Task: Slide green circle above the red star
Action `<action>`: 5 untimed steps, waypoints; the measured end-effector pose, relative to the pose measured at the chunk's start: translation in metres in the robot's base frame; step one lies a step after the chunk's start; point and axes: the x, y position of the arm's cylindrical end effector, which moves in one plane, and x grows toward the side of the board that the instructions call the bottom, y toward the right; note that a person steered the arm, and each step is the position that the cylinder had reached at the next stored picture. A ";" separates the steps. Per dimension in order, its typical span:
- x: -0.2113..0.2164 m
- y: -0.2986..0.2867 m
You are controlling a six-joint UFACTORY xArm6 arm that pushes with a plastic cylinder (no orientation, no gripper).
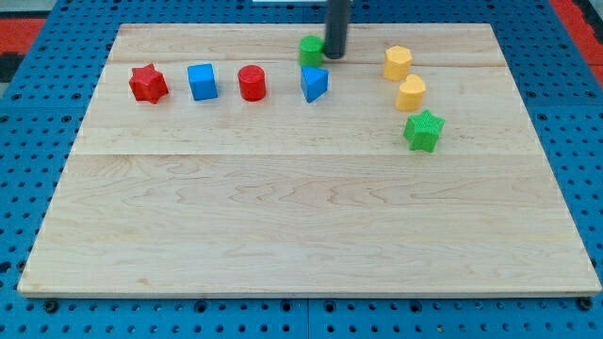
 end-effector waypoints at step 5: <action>-0.020 -0.167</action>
